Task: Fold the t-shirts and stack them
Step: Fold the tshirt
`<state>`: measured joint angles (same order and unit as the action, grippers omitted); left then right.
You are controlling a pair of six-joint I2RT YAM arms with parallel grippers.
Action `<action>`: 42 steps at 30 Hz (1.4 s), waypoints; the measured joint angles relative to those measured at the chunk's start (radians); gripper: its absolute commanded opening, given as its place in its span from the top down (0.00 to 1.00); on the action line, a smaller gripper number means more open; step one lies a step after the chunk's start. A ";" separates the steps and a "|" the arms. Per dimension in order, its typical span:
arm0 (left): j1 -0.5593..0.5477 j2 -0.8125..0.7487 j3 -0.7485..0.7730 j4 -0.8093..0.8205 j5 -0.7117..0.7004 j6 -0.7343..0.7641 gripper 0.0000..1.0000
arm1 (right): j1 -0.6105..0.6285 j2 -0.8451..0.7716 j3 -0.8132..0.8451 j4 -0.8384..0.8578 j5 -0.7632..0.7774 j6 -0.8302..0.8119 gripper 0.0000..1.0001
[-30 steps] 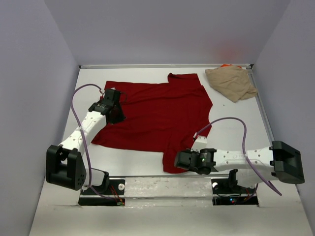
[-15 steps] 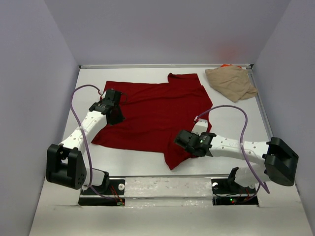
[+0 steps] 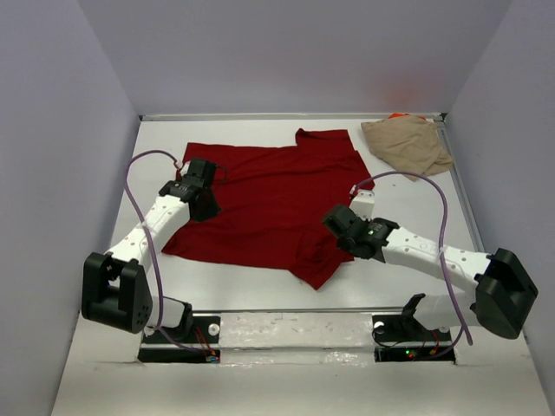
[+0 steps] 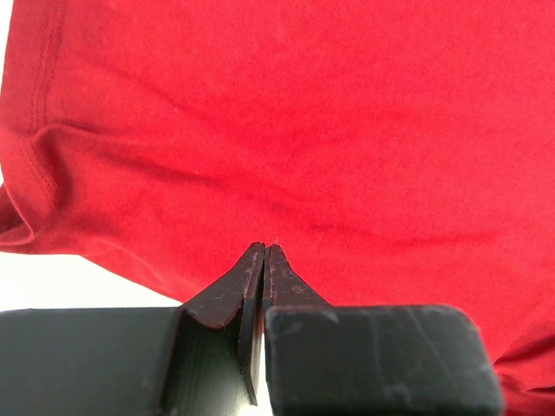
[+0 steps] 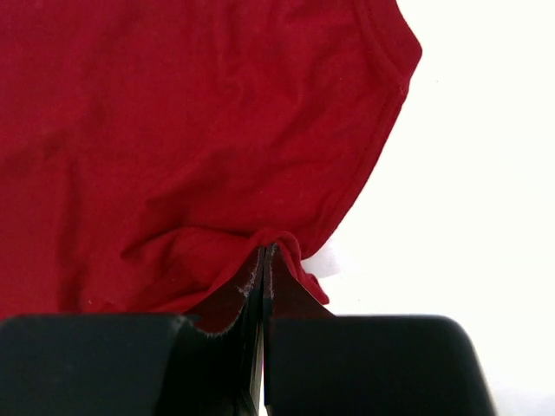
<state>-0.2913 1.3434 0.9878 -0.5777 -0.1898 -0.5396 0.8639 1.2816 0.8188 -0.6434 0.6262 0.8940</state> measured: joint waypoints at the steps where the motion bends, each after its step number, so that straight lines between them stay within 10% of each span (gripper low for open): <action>1: -0.005 0.003 0.000 -0.005 -0.002 -0.004 0.88 | -0.004 0.000 0.000 0.002 -0.002 -0.013 1.00; 21: -0.058 0.159 0.103 -0.330 -0.299 -0.247 0.82 | -0.114 -0.103 -0.050 0.169 -0.164 -0.255 1.00; 38: 0.497 -0.066 -0.111 -0.135 0.190 -0.013 0.76 | -0.210 -0.184 -0.138 0.264 -0.293 -0.376 1.00; 40: 0.510 -0.041 -0.111 -0.130 0.220 0.009 0.49 | -0.222 -0.184 -0.138 0.270 -0.308 -0.384 1.00; 42: 0.519 -0.019 -0.111 -0.128 0.227 0.034 0.44 | -0.232 -0.184 -0.141 0.282 -0.325 -0.391 1.00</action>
<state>0.2276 1.3243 0.8764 -0.7059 0.0368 -0.5060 0.6323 1.0973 0.6781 -0.3618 0.3008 0.5034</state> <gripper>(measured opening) 0.474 0.010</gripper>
